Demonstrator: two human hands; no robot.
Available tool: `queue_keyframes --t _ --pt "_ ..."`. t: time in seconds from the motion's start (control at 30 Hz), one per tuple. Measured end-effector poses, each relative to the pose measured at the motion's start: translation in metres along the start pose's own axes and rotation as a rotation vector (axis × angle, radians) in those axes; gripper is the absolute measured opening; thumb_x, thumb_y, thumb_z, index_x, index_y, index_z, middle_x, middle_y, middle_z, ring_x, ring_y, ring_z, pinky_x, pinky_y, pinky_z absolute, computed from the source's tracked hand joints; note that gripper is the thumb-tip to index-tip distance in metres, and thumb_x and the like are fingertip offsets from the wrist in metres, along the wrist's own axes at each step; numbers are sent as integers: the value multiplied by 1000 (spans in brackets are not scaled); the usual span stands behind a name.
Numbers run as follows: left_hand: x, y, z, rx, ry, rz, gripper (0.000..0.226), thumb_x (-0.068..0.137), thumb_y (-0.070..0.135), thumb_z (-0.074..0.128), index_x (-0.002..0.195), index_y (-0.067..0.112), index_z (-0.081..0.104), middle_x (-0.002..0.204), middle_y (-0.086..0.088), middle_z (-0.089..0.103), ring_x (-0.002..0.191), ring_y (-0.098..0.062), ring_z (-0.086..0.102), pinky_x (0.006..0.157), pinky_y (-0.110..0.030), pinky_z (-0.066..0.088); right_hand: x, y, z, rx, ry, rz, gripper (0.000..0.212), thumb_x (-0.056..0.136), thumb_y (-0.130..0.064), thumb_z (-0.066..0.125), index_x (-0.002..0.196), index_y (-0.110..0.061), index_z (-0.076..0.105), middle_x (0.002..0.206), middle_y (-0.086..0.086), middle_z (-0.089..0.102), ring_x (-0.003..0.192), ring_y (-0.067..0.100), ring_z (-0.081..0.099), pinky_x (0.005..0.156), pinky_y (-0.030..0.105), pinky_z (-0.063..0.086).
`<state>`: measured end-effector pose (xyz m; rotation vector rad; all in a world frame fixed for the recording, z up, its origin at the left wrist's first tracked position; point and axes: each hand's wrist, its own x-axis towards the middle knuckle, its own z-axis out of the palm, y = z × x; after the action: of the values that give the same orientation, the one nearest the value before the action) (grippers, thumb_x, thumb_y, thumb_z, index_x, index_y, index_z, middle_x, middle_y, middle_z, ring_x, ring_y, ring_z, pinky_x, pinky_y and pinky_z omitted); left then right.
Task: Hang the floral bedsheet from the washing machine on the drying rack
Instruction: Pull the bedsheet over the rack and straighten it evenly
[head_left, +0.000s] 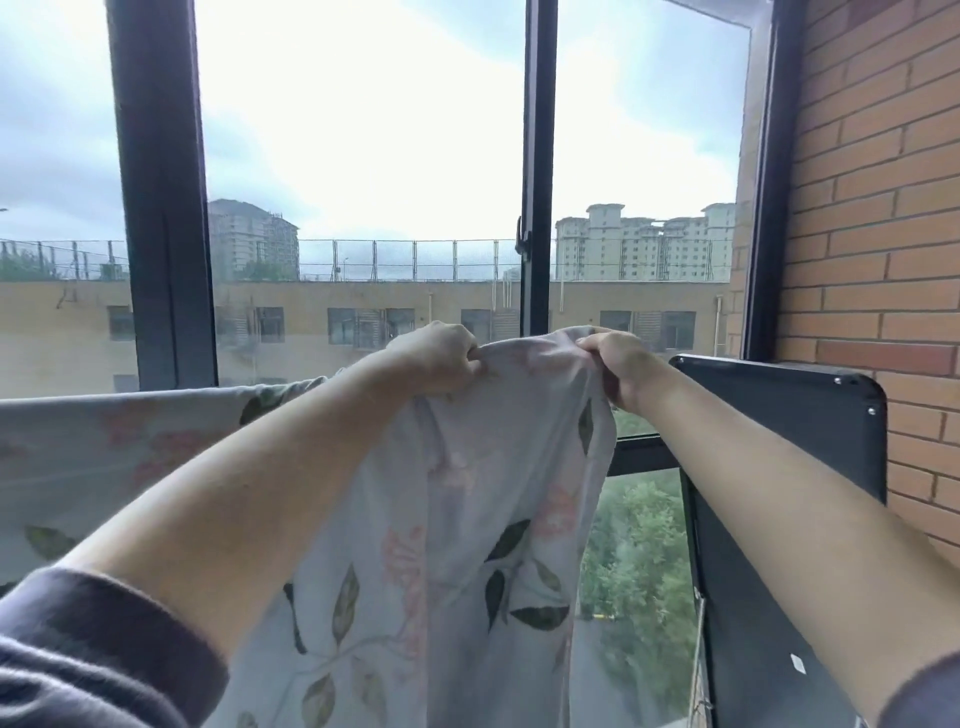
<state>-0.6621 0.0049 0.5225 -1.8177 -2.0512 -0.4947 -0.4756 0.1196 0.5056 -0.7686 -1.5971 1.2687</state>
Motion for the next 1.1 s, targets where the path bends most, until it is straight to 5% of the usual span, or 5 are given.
queue_keyframes --t 0.17,0.3,0.57,0.9,1.1 --pt "3 -16 -13 -38 -6 -16 18 85 37 57 74 26 68 74 0 68 64 -22 69 48 -23 47 14 -20 -9 11 -1 -16 22 95 -10 40 96 -12 62 69 5 62 63 18 58 57 28 49" --pt "-1 -31 -21 -200 277 -65 21 90 23 53 74 21 66 72 0 68 73 -24 67 67 -35 55 14 -24 6 6 -63 -45 25 96 -10 40 91 -10 65 74 10 62 69 20 57 64 30 47" --pt "-6 -67 -59 -131 635 -59 37 97 34 41 72 13 56 64 -7 61 64 -28 61 60 -41 53 8 -47 43 88 -256 -98 28 98 -16 40 120 -13 57 92 16 61 69 21 60 71 35 50" --pt "-25 -55 -72 -511 -91 -254 58 99 55 24 76 18 62 75 1 66 72 -14 59 60 -26 47 -4 -50 41 59 -301 -142 31 98 -8 37 110 -13 65 79 8 61 65 15 54 56 26 41" --pt "35 -17 -37 -432 -325 -29 21 78 -6 49 95 -10 61 92 -18 61 77 -20 55 52 -20 46 -9 -48 -9 -148 -310 -74 27 95 -10 41 89 -12 67 80 9 61 73 17 54 65 28 40"
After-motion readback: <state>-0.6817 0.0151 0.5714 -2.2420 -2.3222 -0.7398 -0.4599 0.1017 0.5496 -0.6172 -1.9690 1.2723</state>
